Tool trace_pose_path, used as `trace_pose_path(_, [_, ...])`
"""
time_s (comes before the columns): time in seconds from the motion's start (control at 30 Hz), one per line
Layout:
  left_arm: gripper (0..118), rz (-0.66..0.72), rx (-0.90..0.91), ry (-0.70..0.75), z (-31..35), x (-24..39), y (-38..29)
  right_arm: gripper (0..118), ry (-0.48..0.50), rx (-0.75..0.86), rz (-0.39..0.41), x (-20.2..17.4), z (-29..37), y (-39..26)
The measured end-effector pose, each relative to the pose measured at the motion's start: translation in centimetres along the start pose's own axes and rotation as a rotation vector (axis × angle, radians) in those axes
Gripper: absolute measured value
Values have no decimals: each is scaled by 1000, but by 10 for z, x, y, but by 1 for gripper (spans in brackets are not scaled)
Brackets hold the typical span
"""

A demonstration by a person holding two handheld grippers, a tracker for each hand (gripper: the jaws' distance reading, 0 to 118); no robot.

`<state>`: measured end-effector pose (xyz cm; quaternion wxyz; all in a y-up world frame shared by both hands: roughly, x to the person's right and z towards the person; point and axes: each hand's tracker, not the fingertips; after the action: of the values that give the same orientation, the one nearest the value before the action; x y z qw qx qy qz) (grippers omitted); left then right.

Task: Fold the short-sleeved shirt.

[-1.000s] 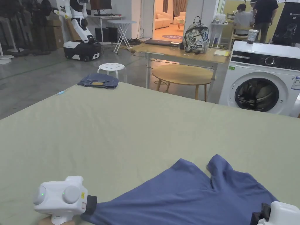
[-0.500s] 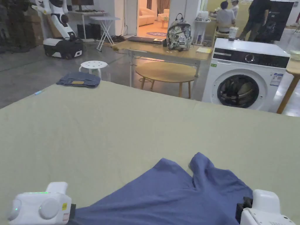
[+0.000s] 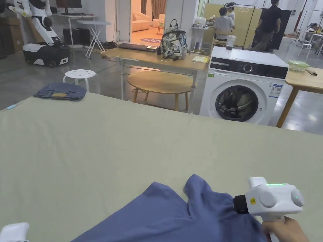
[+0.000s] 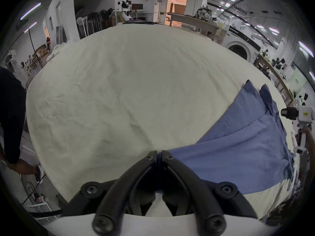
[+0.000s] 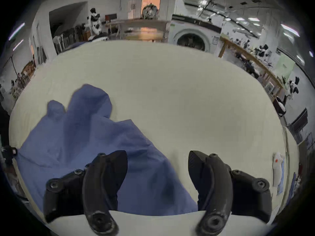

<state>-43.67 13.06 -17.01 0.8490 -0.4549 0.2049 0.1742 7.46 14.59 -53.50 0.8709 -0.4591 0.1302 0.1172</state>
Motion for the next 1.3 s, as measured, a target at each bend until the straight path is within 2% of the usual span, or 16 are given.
trace_pose_path(0.13, [0, 1, -4, 10, -2, 2, 0, 75, 38, -121, 8, -1, -30, -1])
trace_pose_path(0.23, [0, -2, -5, 17, -1, 5, -2, 70, 24, -95, 5, -5, -28, -3])
trace_pose_path(0.27, [0, -5, -3, 21, -2, 5, -2, 62, 26, -92, 8, -7, -23, -4])
trace_pose_path(0.37, [0, -23, 1, 29, -4, 7, -2, 0, 43, -74, 52, -18, -18, -5])
trace_pose_path(0.47, [0, -27, 9, 25, -1, 9, -2, 0, 12, -70, 86, -24, -15, -8])
trace_pose_path(0.57, [0, -24, 31, 12, 7, 9, -1, 0, -1, 2, 40, -23, 3, -9])
trace_pose_path(0.77, [0, -41, 126, -36, 38, 10, 16, 0, -41, 189, 14, -14, 77, -3])
trace_pose_path(0.9, [0, -92, 219, -72, 68, 23, 39, 0, -116, 337, 4, -7, 142, 7])
trace_pose_path(1.17, [0, -186, 426, -146, 158, 79, 121, 0, -266, 603, -112, 33, 283, 28])
trace_pose_path(1.3, [0, -227, 523, -171, 195, 110, 185, 0, -296, 688, -196, 58, 345, 39])
